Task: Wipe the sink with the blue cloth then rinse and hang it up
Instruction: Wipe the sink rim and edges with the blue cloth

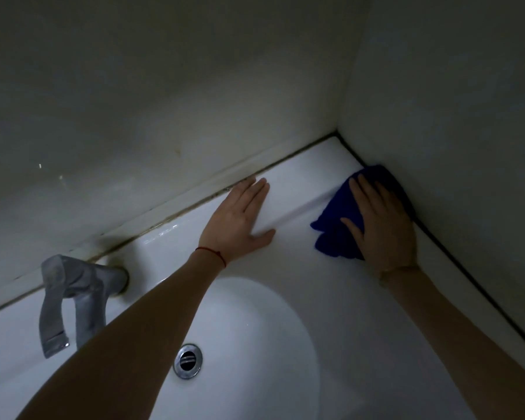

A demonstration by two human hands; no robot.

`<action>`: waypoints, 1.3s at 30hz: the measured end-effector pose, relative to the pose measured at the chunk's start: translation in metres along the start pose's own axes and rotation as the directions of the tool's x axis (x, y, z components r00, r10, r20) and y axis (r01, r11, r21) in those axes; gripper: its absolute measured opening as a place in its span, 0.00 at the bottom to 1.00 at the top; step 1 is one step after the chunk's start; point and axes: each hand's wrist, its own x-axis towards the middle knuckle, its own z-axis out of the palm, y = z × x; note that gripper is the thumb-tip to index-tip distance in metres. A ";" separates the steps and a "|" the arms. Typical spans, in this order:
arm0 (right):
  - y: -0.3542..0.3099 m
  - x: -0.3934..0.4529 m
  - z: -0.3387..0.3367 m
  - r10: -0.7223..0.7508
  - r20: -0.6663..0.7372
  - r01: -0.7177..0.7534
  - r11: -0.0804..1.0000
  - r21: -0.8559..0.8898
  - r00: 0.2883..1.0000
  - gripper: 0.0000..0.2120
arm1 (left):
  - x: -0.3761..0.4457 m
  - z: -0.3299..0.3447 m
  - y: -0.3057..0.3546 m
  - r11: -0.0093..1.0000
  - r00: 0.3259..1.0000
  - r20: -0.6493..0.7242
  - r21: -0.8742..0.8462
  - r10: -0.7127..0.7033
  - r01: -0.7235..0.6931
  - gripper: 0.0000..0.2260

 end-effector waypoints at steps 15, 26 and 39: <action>0.013 -0.064 -0.019 0.051 0.041 -0.051 0.999 -0.005 0.998 0.34 | -0.001 0.000 0.000 0.999 1.000 -0.021 0.025 0.022 -0.022 0.36; -0.015 0.024 -0.004 0.019 0.062 -0.020 1.000 0.013 0.998 0.33 | -0.001 0.002 -0.002 0.999 1.000 -0.012 0.040 0.027 -0.026 0.35; 0.046 -0.179 -0.041 0.134 0.035 -0.131 0.989 -0.068 0.990 0.33 | -0.002 0.002 -0.001 0.999 1.000 -0.007 0.050 0.010 -0.010 0.36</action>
